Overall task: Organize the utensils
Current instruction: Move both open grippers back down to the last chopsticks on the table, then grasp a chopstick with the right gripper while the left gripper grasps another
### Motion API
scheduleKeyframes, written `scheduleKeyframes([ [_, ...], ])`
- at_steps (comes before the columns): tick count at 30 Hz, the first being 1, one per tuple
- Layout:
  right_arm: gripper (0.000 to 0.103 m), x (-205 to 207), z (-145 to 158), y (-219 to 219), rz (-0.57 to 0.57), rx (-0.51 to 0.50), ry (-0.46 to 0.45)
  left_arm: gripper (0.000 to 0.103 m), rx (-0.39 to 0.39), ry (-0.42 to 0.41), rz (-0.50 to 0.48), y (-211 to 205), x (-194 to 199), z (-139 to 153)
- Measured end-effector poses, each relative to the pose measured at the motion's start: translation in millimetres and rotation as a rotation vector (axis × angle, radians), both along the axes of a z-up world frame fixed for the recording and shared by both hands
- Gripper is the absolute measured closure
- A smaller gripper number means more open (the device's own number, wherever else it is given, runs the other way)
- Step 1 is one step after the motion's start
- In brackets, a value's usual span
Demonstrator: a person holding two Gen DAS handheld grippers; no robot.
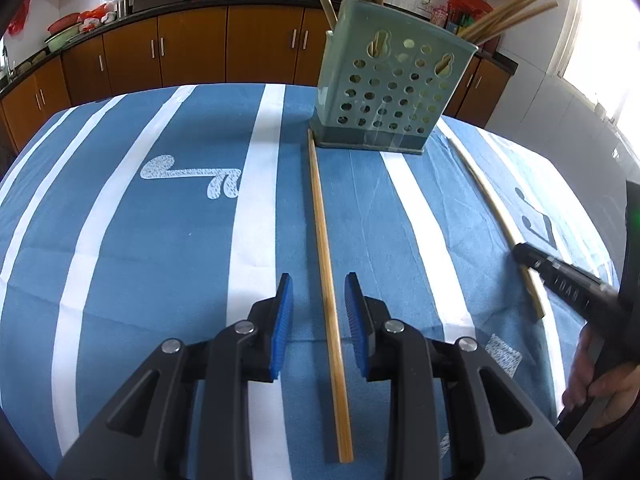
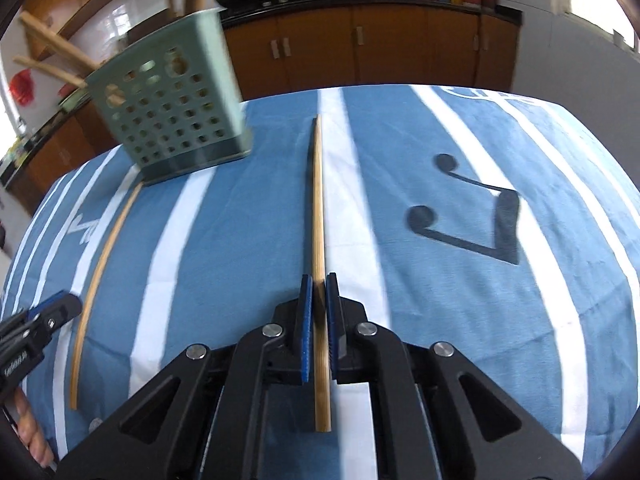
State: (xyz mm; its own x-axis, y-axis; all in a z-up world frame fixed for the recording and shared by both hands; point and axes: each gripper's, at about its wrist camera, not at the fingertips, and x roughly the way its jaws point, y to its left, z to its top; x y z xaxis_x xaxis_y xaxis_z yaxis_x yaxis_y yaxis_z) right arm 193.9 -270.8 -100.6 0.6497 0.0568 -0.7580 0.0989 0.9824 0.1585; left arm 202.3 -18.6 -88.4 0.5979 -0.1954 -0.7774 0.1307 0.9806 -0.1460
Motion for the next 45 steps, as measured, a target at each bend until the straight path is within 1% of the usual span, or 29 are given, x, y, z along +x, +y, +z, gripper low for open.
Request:
scheduleKeyframes([
  [3, 0.096, 1.7, 0.1, -13.7, -0.043, 0.025, 0.007, 0.075, 0.009, 0.004, -0.002, -2.4, -0.3, -2.7],
  [6, 0.096, 1.6, -0.1, -16.1, -0.038, 0.024, 0.009, 0.075, 0.029, 0.009, 0.003, -5.6, 1.3, -7.0],
  [8, 0.096, 1.4, -0.6, -16.2, -0.035, 0.019, 0.009, 0.076, 0.061, -0.006, 0.004, -9.5, 0.9, -7.6],
  [9, 0.096, 1.2, -0.7, -16.4, -0.034, 0.018, 0.009, 0.082, 0.076, -0.010, 0.005, -10.8, 1.1, -8.1],
  [10, 0.096, 1.3, -0.7, -16.7, -0.033, 0.018, 0.010, 0.090, 0.098, -0.017, 0.008, -12.9, 1.3, -8.8],
  [12, 0.096, 1.2, -0.3, -16.7, -0.031, 0.020, 0.012, 0.095, 0.126, -0.026, 0.017, -14.3, 2.2, -9.7],
  [14, 0.096, 4.5, -0.1, -15.0, -0.028, 0.017, 0.014, 0.095, 0.114, -0.024, 0.028, -10.3, 4.3, -9.5],
  [17, 0.096, 6.5, -0.1, -12.1, -0.017, 0.007, 0.015, 0.095, 0.121, -0.021, 0.058, 1.7, 10.8, -9.2],
  [23, 0.096, 12.1, -0.1, -9.2, 0.009, -0.014, 0.012, 0.095, 0.126, -0.005, 0.141, 46.9, 34.1, -7.5],
  [27, 0.096, 17.0, -0.1, -7.1, 0.024, -0.033, 0.003, 0.095, 0.119, -0.005, 0.151, 64.7, 46.5, -7.5],
  [33, 0.096, 21.3, -1.0, -3.2, 0.044, -0.082, -0.010, 0.095, 0.143, -0.023, 0.130, 64.4, 53.0, -8.4],
  [45, 0.095, 20.9, -1.4, -7.2, 0.040, -0.059, -0.010, 0.093, 0.092, -0.019, 0.133, 71.0, 53.8, -9.9],
])
